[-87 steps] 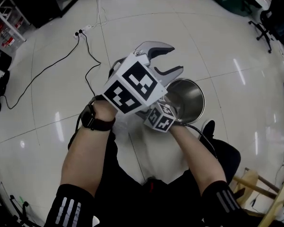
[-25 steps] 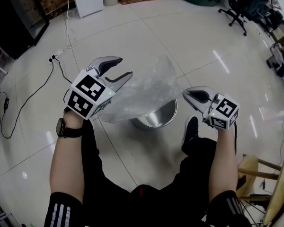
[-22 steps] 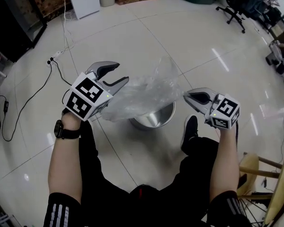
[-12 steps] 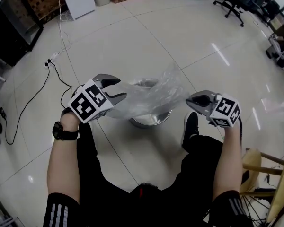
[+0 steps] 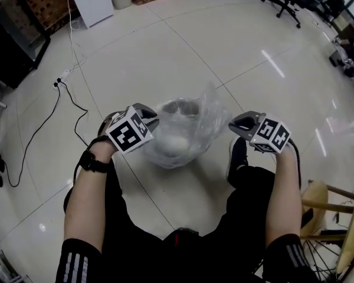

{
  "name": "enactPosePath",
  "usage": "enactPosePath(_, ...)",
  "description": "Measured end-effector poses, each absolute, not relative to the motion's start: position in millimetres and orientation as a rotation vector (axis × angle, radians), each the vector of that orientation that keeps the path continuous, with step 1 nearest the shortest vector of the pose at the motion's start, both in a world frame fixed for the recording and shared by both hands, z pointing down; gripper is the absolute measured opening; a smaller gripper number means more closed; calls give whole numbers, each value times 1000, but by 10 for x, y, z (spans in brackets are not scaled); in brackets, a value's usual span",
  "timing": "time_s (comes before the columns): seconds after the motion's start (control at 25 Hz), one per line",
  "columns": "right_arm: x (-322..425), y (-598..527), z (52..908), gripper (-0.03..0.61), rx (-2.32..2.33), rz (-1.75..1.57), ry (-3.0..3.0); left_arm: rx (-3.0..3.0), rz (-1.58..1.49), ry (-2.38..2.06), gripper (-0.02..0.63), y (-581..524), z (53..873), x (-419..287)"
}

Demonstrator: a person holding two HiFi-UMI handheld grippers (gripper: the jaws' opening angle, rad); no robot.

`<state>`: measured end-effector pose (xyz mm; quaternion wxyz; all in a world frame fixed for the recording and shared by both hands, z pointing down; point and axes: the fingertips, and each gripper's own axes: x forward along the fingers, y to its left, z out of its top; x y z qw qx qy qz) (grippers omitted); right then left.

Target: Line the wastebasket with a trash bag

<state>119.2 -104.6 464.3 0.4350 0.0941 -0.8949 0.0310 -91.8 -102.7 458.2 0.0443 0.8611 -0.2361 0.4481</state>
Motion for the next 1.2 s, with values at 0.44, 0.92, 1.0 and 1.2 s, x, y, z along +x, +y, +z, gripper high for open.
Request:
enactPosePath(0.44,1355,-1155,4668,104,293,121,-2159,2577,1390,-627,-5,-997,4928,-627)
enactPosePath(0.92,872,-1140,4107,297,251,-49,-2401,2633,1376,-525,17,-885,4854,-384)
enactPosePath(1.0,754,-1085,4164,326,218,-115,-2375,2626,1375,-493,54,-837,4873,-397)
enactPosePath(1.2,464,-926,4386,276,90,-160,-2311,2608,1337,-438,113,-756,4918,-418)
